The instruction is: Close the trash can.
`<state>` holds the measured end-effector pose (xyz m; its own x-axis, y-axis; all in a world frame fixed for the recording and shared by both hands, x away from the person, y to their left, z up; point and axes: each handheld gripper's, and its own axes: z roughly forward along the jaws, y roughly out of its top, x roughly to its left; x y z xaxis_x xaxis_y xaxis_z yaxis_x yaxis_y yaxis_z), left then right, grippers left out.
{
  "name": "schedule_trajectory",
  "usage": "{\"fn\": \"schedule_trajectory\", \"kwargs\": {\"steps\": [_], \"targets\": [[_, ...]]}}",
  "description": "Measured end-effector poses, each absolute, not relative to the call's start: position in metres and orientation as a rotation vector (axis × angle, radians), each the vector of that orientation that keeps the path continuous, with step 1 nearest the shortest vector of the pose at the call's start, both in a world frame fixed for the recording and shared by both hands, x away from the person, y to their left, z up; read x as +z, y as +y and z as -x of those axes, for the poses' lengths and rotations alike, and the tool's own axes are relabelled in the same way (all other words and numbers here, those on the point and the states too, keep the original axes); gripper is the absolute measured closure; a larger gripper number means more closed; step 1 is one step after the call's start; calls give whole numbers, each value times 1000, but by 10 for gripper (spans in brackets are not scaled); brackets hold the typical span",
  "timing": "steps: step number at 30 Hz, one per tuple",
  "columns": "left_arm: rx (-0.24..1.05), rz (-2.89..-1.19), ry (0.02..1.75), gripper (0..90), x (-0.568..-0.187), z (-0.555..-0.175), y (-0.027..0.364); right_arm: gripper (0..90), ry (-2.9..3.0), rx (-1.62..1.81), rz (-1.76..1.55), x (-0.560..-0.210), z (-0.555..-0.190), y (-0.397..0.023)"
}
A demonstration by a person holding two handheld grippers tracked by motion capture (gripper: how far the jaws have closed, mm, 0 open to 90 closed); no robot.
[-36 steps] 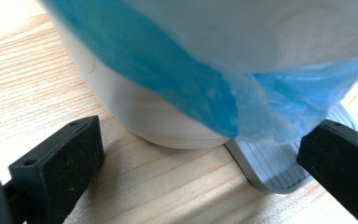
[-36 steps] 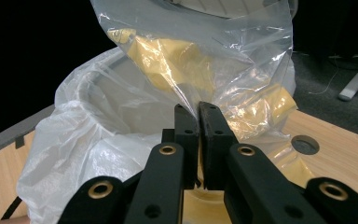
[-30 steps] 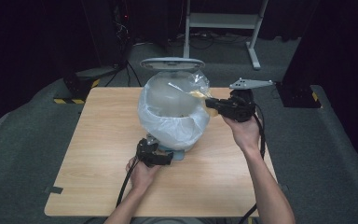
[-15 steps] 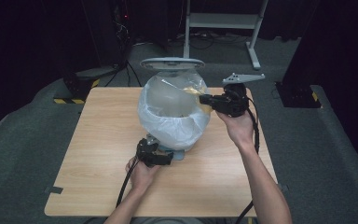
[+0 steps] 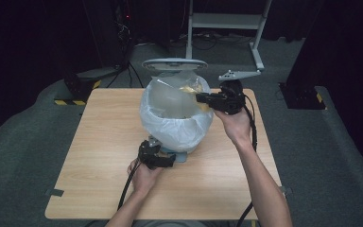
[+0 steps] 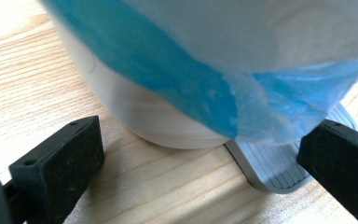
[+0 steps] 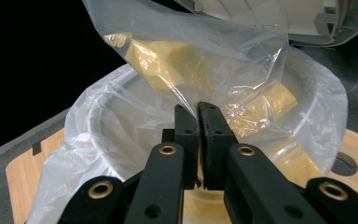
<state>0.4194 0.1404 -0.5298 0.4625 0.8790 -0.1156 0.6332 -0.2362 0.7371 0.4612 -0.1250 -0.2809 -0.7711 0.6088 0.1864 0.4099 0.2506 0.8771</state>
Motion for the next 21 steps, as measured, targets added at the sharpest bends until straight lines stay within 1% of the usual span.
{"fn": "schedule_trajectory", "kwargs": {"steps": [21], "targets": [[420,-1966,1261,5,-530,-419,140,870,2372,1545,-976,-286,-475,-103]]}}
